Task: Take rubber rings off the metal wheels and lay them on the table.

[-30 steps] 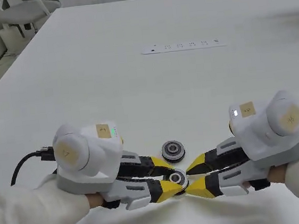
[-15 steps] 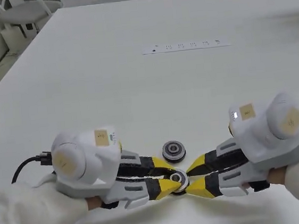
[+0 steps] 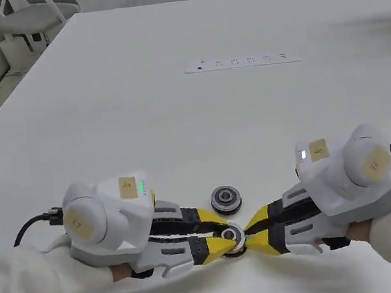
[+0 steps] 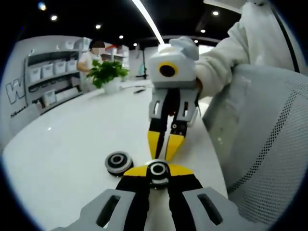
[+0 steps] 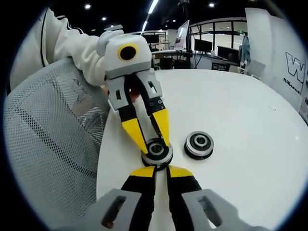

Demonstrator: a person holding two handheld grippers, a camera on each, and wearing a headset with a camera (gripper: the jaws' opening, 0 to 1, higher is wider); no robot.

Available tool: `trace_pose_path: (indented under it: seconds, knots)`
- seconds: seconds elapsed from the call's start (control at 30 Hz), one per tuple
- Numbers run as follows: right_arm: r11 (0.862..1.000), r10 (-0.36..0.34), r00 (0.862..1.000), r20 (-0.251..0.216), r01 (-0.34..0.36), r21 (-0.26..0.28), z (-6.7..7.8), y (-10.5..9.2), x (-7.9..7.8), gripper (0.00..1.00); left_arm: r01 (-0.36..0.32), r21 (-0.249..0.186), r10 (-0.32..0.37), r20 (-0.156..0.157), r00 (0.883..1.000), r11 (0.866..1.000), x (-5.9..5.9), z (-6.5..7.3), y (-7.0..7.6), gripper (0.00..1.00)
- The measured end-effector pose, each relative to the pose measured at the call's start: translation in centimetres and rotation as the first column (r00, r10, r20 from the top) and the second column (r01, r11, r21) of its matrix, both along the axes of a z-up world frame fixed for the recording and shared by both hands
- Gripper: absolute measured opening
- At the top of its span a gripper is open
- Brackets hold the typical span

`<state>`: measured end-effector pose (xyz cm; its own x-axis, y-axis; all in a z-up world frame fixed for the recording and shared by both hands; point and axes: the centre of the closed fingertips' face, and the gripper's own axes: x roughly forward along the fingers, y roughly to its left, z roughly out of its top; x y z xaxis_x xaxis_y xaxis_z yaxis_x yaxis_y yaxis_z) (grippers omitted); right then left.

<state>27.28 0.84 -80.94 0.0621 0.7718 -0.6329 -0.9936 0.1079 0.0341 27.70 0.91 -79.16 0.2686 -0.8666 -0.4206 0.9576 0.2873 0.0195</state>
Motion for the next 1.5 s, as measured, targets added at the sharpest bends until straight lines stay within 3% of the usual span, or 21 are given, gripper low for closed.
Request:
trace_pose_path:
  seconds: [0.23,0.63,0.83,1.17,1.33,1.5]
  knots:
    - [0.999,-0.012,1.0,0.023,0.013,-0.03,0.0,-0.1,0.4,0.0,-0.001,0.0,0.001,0.008,1.0,1.0,-0.1,0.0,0.0,0.14]
    - [0.995,-0.097,0.993,-0.068,0.095,-0.025,0.1,-0.5,1.0,0.0,-0.002,-0.004,0.002,0.017,1.0,1.0,0.0,0.0,-0.2,0.14]
    - [0.989,-0.148,0.982,-0.122,0.148,-0.008,0.5,-0.8,1.3,0.0,-0.004,-0.008,0.004,0.018,1.0,1.0,0.0,0.0,-0.3,0.14]
    - [0.973,-0.221,0.946,-0.236,0.231,0.016,0.6,-1.2,1.4,0.0,-0.004,-0.009,0.004,0.019,1.0,1.0,-0.1,0.0,-0.3,0.14]
    - [0.968,-0.236,0.935,-0.263,0.249,0.016,0.8,-1.2,1.3,0.0,-0.002,-0.008,0.003,0.021,1.0,1.0,-0.1,0.0,-0.3,0.14]
    - [0.957,-0.264,0.909,-0.323,0.289,0.031,0.9,-1.2,1.1,0.0,-0.001,-0.01,0.002,0.019,1.0,1.0,-0.1,0.0,-0.3,0.14]
